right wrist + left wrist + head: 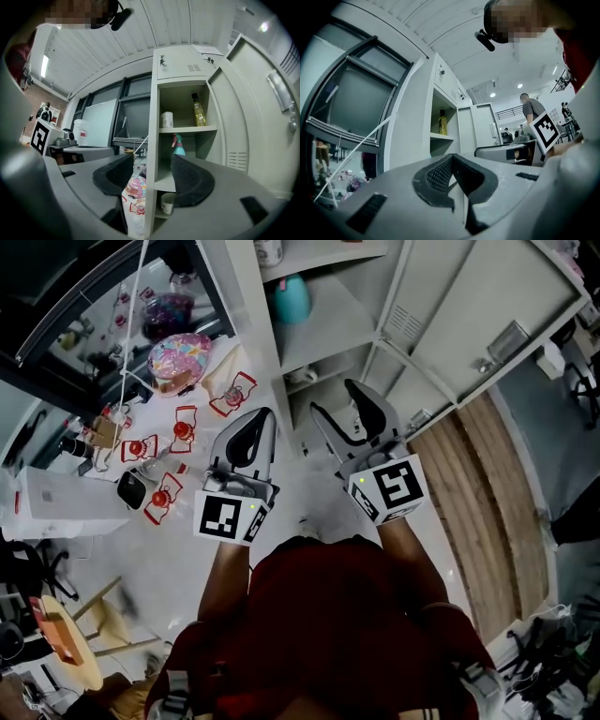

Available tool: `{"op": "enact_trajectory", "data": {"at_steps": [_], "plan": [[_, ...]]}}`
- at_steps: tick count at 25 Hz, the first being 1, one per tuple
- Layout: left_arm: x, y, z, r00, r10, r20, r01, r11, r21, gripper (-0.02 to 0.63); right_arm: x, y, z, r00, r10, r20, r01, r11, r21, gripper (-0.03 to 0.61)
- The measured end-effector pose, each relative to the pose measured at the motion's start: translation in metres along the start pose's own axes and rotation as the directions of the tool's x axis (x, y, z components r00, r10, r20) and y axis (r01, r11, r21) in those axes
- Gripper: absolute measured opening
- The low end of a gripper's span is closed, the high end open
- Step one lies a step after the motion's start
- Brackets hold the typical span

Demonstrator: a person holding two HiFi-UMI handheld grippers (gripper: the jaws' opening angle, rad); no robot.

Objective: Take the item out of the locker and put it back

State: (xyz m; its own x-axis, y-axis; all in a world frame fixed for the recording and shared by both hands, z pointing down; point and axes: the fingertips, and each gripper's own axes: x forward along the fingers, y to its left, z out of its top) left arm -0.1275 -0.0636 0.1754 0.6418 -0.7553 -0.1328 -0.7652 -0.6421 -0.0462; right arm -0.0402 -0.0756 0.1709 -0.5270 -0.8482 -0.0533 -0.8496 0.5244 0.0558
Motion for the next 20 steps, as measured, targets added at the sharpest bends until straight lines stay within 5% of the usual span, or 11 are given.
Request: {"op": "enact_trajectory", "data": {"at_steps": [10, 20], "plan": [[0.017, 0.029, -0.006, 1.0, -0.011, 0.02, 0.012, 1.0, -0.023, 0.006, 0.038, -0.015, -0.005, 1.0, -0.021, -0.022, 0.02, 1.0, -0.019, 0.23], [0.036, 0.051, -0.01, 0.998, 0.057, 0.018, -0.057, 0.998, -0.024, 0.006, 0.08, -0.043, -0.008, 0.999, 0.002, -0.044, -0.004, 0.999, -0.041, 0.231]]}}
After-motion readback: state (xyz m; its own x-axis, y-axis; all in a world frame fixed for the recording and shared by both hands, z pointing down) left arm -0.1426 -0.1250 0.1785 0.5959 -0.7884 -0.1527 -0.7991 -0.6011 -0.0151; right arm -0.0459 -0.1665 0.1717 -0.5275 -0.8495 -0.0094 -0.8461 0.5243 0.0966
